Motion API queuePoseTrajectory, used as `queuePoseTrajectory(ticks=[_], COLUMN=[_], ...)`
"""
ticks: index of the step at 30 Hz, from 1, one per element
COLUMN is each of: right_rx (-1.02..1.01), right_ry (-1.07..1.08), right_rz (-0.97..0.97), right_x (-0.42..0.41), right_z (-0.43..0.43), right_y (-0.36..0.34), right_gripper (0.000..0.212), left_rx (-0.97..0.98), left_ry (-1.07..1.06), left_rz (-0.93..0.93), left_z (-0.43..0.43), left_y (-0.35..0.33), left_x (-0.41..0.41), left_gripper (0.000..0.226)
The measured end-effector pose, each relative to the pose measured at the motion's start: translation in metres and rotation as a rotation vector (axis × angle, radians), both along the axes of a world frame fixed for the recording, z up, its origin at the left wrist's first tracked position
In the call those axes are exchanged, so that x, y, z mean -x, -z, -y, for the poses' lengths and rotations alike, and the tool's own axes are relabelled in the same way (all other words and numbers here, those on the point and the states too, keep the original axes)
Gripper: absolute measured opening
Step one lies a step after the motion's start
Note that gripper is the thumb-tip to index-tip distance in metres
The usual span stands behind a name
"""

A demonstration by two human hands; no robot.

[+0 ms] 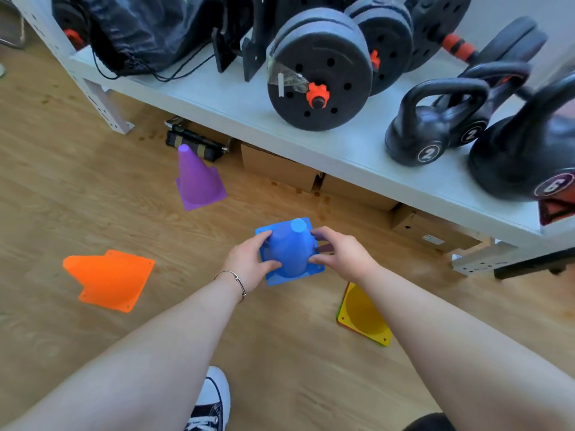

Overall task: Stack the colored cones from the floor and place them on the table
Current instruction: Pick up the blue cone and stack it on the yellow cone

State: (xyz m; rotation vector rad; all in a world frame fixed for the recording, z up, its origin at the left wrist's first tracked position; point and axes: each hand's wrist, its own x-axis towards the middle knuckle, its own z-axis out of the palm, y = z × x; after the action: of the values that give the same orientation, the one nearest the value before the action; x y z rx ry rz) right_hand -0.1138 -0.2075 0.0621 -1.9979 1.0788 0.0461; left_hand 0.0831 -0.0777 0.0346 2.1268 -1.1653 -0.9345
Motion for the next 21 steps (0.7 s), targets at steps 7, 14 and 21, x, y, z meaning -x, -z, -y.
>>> queuePoseTrajectory(ticks=[7,14,21], right_rx=[0.011,0.033,0.021], right_ry=[0.117,0.227,0.327], right_rz=[0.029,0.007,-0.013], right_x=[0.061,0.135,0.203], right_z=[0.006,0.007,-0.002], right_y=[-0.044,-0.071,-0.073], right_gripper=[0.055,0.067,0.063], left_rx=[0.082,0.109,0.083], left_ry=[0.127,0.325,0.486], left_rz=[-0.045,-0.05,-0.04], left_z=[0.028,0.059,0.08], left_y=[-0.047,-0.069,-0.073], left_x=[0.045,0.108,0.164], left_gripper=[0.059,0.062,0.061])
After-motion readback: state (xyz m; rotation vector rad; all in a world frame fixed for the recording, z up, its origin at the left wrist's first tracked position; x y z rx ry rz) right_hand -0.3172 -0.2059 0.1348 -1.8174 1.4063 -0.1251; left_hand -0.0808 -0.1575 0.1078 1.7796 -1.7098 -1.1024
